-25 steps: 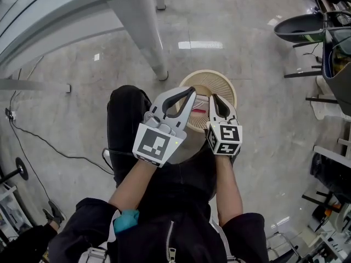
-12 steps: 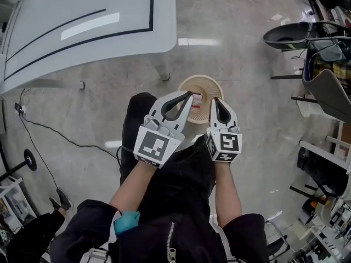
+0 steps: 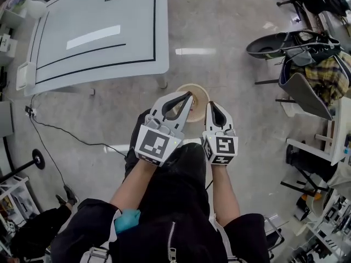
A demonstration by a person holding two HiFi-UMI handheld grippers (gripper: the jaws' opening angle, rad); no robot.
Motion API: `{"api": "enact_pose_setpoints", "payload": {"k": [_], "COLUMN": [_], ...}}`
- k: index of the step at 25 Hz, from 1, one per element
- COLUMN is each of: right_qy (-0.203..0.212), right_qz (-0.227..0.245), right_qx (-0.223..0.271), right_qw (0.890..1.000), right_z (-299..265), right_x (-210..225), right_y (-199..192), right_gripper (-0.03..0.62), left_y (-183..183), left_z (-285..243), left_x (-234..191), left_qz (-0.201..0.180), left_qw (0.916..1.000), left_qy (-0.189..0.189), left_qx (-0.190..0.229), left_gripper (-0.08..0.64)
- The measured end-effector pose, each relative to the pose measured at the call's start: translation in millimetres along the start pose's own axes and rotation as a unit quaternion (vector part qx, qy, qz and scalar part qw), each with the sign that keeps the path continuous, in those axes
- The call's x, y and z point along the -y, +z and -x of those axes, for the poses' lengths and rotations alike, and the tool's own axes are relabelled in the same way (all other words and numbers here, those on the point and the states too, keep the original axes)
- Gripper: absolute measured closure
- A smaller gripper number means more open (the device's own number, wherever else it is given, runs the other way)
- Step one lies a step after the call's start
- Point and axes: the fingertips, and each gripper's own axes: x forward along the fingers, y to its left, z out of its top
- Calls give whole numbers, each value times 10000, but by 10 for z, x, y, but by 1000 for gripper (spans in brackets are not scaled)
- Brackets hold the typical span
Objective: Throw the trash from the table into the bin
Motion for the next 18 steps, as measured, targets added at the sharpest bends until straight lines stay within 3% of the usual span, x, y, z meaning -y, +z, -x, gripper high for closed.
{"api": "enact_pose_setpoints", "payload": {"k": [8, 18], "right_qy": [6, -69], "right_qz": [-16, -213], "right_qx": [353, 814], "right_qw": [9994, 9964], "right_z": [837, 1894], "right_x": [-96, -299], "right_y": [975, 1476], "right_gripper": [583, 583], "left_y": [904, 1468], "left_z": [248, 698], "left_x": [513, 1174], "left_qz": [-79, -375], "left_qw": [9999, 9990], "left_qy": [-92, -196], "left_qx": [-42, 144], "left_gripper": [552, 552]}}
